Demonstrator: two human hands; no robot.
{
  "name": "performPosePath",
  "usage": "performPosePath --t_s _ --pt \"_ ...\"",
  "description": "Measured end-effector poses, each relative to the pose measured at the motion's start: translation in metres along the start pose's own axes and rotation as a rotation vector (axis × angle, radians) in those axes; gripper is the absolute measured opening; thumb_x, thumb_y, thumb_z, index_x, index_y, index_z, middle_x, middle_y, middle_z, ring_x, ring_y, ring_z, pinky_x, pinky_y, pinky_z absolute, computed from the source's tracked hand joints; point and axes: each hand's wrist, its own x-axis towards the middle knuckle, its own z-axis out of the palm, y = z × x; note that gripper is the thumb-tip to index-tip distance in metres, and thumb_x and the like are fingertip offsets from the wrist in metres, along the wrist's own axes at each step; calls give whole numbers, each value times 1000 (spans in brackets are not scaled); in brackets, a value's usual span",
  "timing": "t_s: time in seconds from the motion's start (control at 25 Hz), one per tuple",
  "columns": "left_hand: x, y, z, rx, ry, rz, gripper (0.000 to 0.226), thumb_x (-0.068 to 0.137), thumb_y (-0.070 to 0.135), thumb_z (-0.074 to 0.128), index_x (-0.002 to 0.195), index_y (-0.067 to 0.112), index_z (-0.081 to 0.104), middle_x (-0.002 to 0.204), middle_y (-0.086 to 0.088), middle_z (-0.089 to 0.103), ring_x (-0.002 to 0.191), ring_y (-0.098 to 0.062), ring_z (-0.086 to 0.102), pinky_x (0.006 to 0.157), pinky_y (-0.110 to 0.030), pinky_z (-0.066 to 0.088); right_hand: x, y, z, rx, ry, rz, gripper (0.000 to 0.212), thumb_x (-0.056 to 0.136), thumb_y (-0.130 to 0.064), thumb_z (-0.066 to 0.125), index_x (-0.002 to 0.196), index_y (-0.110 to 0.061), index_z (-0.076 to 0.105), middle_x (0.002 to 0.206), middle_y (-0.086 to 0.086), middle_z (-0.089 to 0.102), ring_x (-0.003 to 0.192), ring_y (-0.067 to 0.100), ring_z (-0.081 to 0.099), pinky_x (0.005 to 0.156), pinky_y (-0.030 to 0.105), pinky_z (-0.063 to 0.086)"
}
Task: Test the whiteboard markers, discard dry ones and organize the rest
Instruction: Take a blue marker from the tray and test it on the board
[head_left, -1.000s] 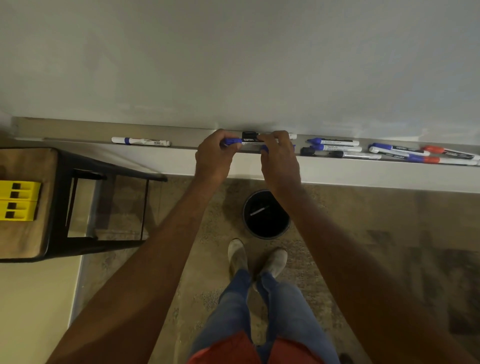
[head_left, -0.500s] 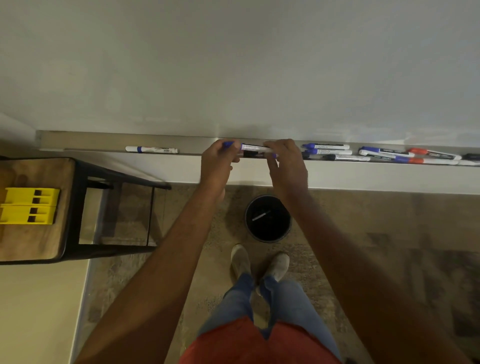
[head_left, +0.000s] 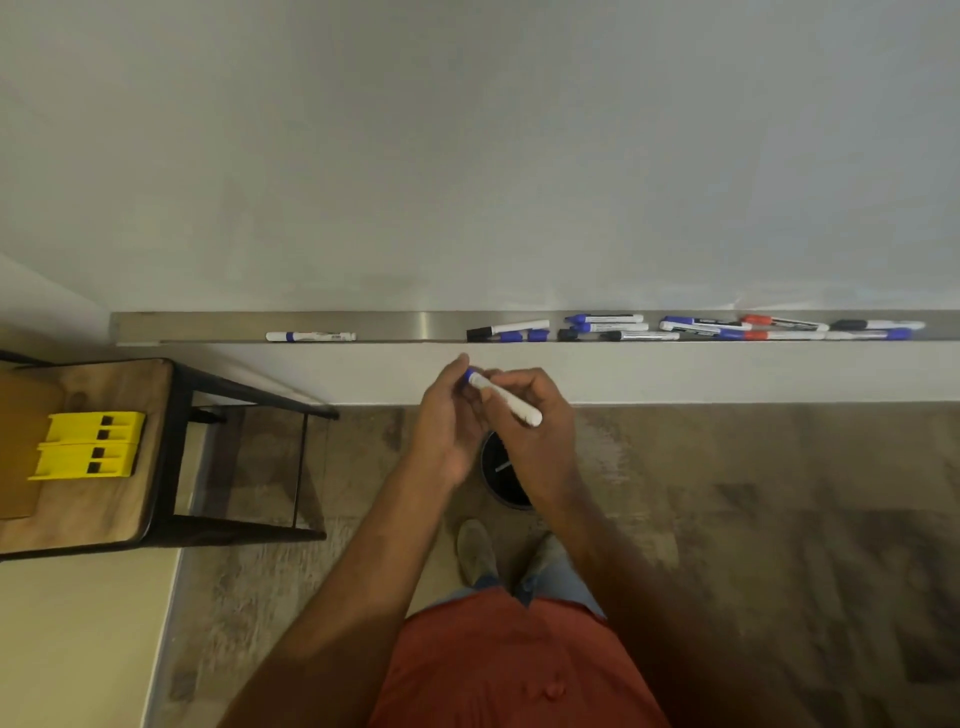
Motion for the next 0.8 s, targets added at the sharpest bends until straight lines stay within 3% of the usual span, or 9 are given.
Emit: performPosePath --t_s 0.12,0.2,0.28,0.4,0.48,0.56,0.68,0.8 --pt "-23 -13 13 6 -45 -44 28 102 31 55 84 12 64 98 -10 76 94 -23 73 94 -37 54 -8 -6 -4 36 31 -51 9 97 -10 64 101 -1 63 96 12 70 86 29 71 72 41 61" --pt "-31 -14 24 -52 -83 -63 33 105 36 50 88 12 65 117 -13 74 111 -27 71 105 -41 50 -9 -16 -7 36 81 -18 4 97 -6 61 96 -2 62 92 12 70 82 26 71 67 33 58" --pt "-36 -11 37 -81 -89 -59 37 106 42 47 90 14 65 121 -13 73 115 -28 70 107 -42 48 -9 -28 -11 38 117 12 5 99 -4 59 95 -3 61 90 9 71 80 21 71 66 27 56" --pt "-41 -12 54 -67 -34 -52 37 105 44 49 83 16 61 93 -6 77 86 -22 76 84 -38 56 -14 -44 -17 -25 112 -18 6 102 -8 56 98 -6 60 86 -7 71 78 8 69 64 21 53" --pt "-42 -13 63 -74 27 -48 38 104 42 51 77 17 58 68 0 69 61 -15 69 66 -28 56 -19 -49 -21 -128 39 -60 5 104 -15 55 102 -11 58 82 -13 67 73 4 67 61 20 50" --pt "-44 -11 71 -91 72 -44 39 105 38 53 73 17 55 56 3 61 47 -10 60 53 -21 53 -21 -52 -25 -215 -18 -93 7 106 -20 53 105 -13 55 79 -14 65 68 4 66 57 19 48" --pt "-48 -10 82 -98 83 -41 39 104 37 55 70 17 55 53 4 57 46 -9 56 55 -22 53 -17 -62 -31 -258 -58 -107 6 107 -22 50 103 -18 52 78 -6 65 66 8 64 56 27 48" --pt "-53 -8 97 -65 100 -9 41 103 39 56 67 17 56 53 4 56 49 -9 56 57 -23 54 -15 -74 -43 -230 -76 -134 18 107 -21 51 94 -32 47 75 -7 62 62 8 59 55 25 45"
